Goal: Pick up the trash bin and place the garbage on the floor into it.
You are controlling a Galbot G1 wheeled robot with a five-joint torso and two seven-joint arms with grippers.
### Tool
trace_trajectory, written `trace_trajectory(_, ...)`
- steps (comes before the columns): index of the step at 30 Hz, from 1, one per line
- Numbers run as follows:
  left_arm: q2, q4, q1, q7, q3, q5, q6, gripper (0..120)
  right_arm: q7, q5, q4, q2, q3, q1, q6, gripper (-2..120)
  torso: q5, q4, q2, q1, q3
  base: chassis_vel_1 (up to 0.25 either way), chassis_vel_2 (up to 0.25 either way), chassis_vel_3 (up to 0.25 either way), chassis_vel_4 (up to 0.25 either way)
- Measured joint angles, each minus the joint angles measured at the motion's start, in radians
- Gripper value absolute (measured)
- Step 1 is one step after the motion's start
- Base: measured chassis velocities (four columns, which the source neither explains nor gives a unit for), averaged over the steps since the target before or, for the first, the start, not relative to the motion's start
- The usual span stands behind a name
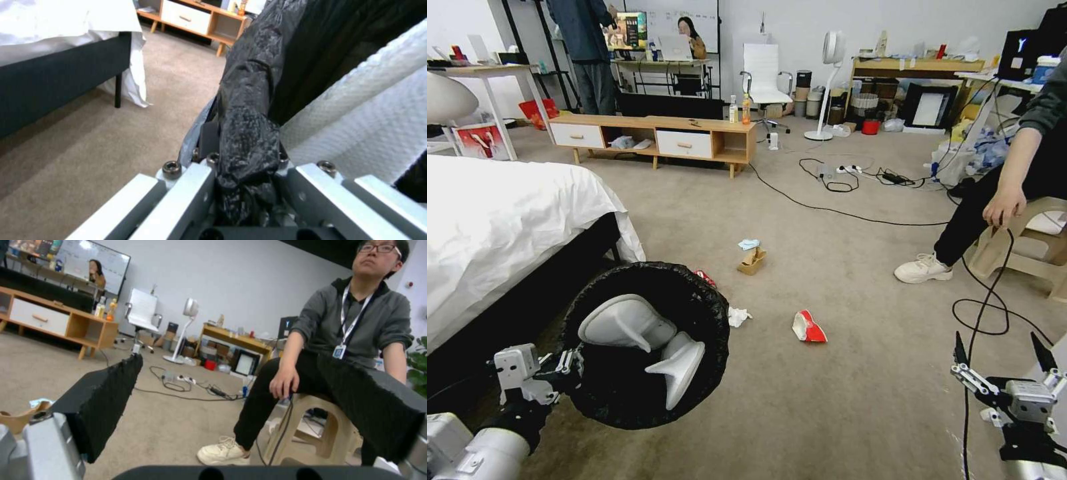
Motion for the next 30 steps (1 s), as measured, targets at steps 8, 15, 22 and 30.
trace_trajectory(8,0.0,0.0,-0.001,0.0,0.0,0.0,-0.001,2,-0.001,0.0,-0.001,0.0,0.001,0.001,0.001,100,-0.0001,0.0,0.0,0.0,0.0,-0.074,0.076,0.077,-0.075)
trace_trajectory(15,0.0,0.001,-0.001,-0.001,0.001,0.0,-0.002,2,-0.001,0.0,-0.002,0.0,0.001,0.001,0.002,100,-0.0001,-0.0002,0.0,0.0,0.0,-0.074,0.078,0.073,-0.087)
trace_trajectory(22,0.0,0.001,0.001,-0.001,0.001,0.0,-0.003,2,-0.002,0.0,-0.002,-0.001,0.0,0.001,0.002,100,-0.0001,0.0,0.0,0.0,0.0,-0.087,0.094,0.092,-0.085)
trace_trajectory(30,0.0,0.001,0.002,-0.002,0.002,0.0,-0.003,2,-0.002,0.0,-0.002,-0.001,0.0,0.001,0.002,100,-0.0001,-0.0001,0.0,0.0,0.0,-0.078,0.077,0.075,-0.074)
